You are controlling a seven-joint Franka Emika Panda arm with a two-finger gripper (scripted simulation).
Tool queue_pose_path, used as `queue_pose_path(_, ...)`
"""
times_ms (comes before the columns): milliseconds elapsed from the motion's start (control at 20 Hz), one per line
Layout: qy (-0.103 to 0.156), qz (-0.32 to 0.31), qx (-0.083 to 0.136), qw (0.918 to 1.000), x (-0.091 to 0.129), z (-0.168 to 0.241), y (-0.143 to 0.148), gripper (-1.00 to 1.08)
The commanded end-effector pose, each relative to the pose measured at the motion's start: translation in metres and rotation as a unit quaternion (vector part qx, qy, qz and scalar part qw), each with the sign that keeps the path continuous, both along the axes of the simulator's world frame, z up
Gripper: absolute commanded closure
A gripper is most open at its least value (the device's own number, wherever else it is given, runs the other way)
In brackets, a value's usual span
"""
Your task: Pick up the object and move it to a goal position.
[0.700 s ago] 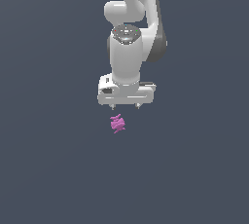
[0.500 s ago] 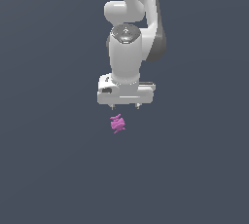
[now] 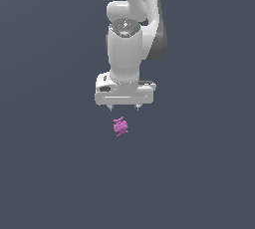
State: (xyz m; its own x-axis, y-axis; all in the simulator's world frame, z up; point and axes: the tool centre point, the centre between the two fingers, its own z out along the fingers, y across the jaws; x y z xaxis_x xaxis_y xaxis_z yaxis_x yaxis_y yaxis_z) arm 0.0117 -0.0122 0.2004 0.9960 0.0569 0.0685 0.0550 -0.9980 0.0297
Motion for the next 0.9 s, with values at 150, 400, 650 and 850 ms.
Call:
queue_pose_path(150, 0.002, 0.010, -0.001, 1.0000, 0.000, -0.006, -0.001, -0.92)
queue_pose_path(400, 0.008, 0.034, -0.001, 0.9994, 0.000, -0.022, -0.005, -0.92)
queue_pose_path(650, 0.017, 0.072, -0.001, 0.9972, -0.001, -0.047, -0.010, -0.92)
queue_pose_path(850, 0.025, 0.110, 0.001, 0.9936, -0.003, -0.071, -0.015, -0.92)
